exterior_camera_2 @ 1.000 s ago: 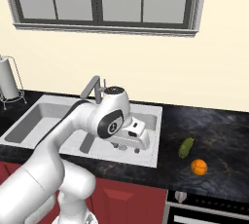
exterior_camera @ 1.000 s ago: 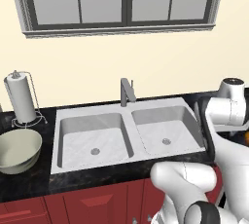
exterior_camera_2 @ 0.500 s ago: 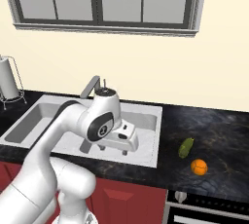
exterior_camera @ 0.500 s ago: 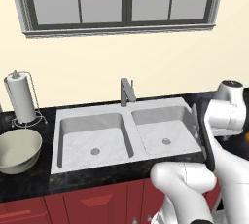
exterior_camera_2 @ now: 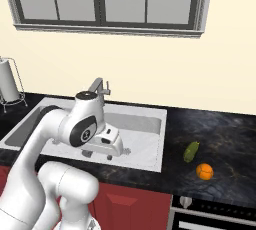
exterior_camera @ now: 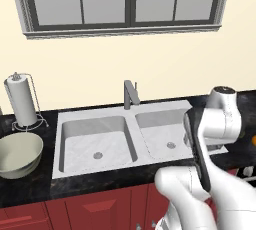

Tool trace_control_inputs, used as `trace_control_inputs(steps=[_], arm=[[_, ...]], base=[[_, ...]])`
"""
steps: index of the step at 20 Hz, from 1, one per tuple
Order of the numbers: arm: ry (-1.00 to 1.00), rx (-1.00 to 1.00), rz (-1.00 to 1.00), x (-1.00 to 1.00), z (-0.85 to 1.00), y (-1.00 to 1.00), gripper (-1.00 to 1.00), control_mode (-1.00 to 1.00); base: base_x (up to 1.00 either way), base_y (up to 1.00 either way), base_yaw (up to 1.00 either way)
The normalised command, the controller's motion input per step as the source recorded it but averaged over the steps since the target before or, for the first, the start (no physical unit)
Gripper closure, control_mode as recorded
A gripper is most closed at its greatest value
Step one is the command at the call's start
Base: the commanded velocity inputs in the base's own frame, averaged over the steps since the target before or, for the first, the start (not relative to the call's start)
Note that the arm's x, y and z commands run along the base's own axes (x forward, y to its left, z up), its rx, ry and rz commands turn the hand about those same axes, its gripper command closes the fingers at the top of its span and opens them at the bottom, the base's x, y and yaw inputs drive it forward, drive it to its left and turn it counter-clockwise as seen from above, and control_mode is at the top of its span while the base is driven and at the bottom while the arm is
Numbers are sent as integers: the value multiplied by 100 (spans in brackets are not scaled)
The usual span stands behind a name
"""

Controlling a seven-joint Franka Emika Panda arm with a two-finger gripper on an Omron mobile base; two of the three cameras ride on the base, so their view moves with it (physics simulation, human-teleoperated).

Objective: Remove the cucumber and orange from the sink. Then move the bowl and cup from the counter to the sink for washing.

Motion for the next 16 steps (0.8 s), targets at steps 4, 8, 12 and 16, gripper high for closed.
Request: trace_control_inputs(steps=[4, 8, 12, 16], arm=[[0, 0, 0, -10, 0, 56, -100, -100], [0, 0, 0, -9, 0, 60, -100, -100], [0, 0, 0, -4, 0, 62, -100, -100], [0, 0, 0, 0, 0, 63, -100, -100]], base=[[0, 0, 0], [0, 0, 0], [0, 0, 0], [0, 0, 0]])
